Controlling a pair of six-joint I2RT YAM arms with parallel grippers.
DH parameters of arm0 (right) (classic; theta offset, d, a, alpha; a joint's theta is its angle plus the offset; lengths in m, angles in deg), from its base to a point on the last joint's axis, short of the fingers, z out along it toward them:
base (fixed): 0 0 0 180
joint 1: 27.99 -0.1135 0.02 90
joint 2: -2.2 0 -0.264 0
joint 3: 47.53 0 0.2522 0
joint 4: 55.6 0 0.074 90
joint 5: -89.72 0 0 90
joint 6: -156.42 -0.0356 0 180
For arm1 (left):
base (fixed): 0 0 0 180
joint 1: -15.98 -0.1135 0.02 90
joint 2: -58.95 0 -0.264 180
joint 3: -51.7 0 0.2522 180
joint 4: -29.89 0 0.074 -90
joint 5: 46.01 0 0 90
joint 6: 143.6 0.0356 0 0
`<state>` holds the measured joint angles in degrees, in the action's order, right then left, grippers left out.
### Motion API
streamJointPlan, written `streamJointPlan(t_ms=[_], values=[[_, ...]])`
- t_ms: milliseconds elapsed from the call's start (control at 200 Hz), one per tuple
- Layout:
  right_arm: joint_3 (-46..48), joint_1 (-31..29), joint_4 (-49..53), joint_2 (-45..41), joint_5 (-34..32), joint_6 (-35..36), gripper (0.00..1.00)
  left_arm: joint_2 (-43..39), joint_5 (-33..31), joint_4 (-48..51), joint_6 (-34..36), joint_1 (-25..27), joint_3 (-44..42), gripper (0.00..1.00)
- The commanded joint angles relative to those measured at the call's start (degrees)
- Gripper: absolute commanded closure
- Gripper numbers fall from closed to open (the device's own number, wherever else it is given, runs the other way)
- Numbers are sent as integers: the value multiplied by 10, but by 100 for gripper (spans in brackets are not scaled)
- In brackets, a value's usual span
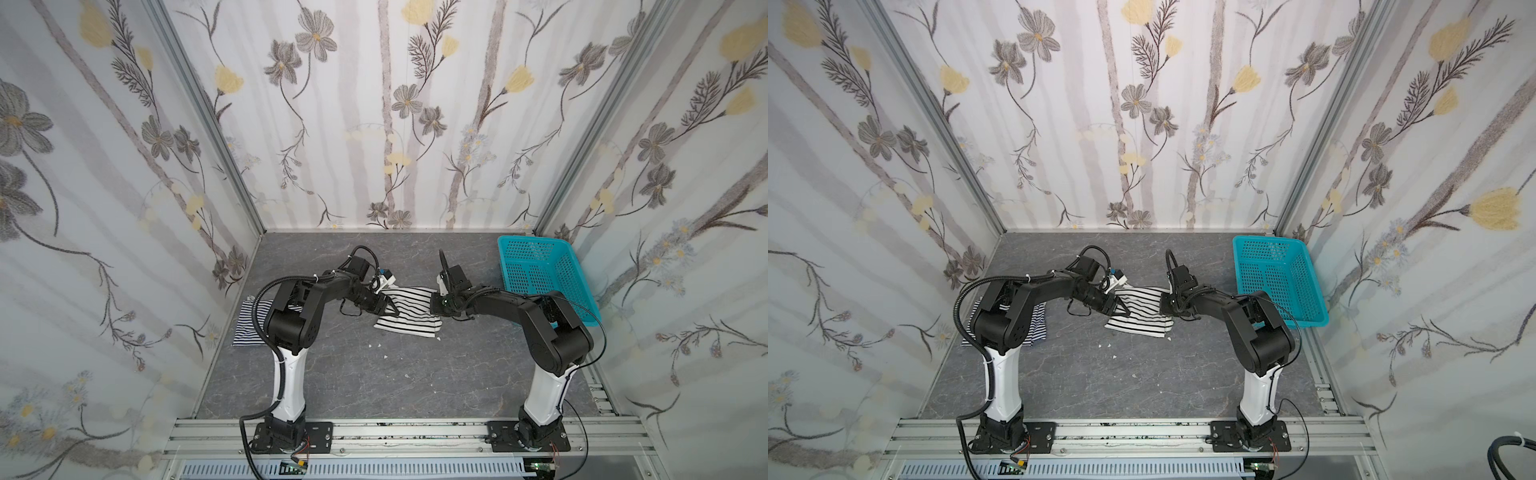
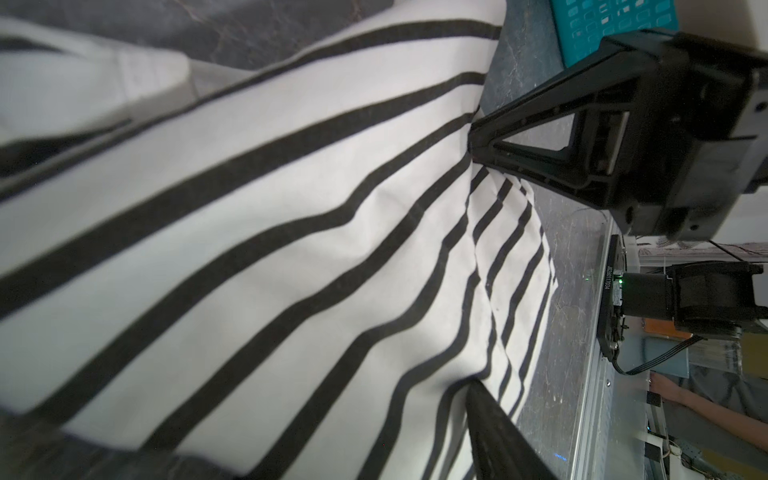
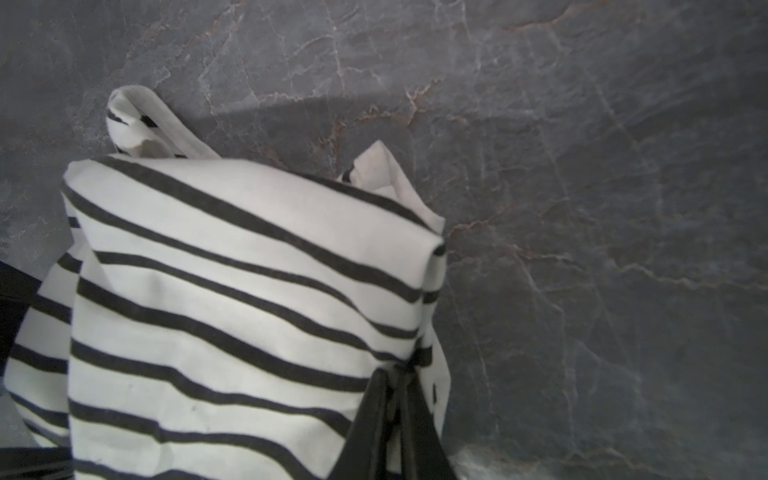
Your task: Fold and stack the tank tops
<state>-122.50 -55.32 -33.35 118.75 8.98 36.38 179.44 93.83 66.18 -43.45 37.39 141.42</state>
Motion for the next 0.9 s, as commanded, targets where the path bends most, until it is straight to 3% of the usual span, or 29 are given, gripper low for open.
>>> streamJointPlan(t_ms=[0,435,520,694,894], values=[[8,-2,28,6,-10,-10,89,15,-51,23,-14,1,8,47],[21,-4,7,-8,7,-12,89,26,-25,17,-28,2,31,100],[22,-5,3,-27,14,-10,87,16,-22,17,-27,-2,29,100],[32,-5,1,-97,22,-11,63,-28,-47,19,-27,-21,25,100],[38,-6,11,-152,13,-17,60,-78,-108,55,6,-42,23,100]])
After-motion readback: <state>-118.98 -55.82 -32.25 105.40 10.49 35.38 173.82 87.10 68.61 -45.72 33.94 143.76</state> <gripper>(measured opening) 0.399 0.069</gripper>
